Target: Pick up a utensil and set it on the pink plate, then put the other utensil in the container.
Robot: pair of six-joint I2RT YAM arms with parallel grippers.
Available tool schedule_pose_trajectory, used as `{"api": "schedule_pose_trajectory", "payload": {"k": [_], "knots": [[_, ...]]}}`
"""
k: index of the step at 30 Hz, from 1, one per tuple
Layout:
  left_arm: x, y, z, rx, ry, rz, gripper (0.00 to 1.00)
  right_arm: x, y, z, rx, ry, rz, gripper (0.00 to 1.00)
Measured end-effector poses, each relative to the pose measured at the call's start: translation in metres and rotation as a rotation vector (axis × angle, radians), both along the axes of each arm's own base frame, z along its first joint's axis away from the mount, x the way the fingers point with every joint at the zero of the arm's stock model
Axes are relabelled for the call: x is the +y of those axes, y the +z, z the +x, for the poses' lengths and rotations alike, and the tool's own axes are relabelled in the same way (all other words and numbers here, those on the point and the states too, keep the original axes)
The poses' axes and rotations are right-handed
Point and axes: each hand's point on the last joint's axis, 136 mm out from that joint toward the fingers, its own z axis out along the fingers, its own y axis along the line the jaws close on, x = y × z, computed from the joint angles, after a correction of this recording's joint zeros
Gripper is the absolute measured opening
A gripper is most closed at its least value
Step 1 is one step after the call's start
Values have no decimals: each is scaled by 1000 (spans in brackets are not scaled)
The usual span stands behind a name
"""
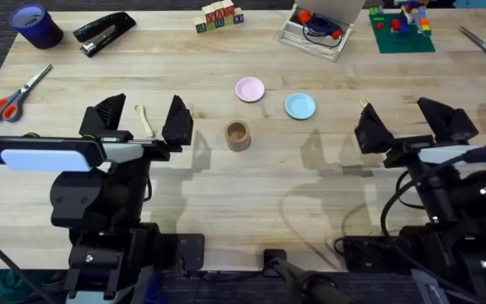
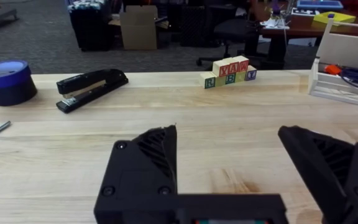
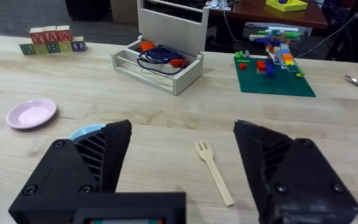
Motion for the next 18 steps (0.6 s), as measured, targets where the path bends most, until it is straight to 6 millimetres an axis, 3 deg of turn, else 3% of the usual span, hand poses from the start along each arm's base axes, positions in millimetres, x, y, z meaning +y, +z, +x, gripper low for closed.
{"api": "schedule_pose_trajectory", "payload": {"k": [18], "knots": [[1, 0, 0, 0, 3, 1, 995, 0, -1, 0, 4, 2, -23, 996]]}}
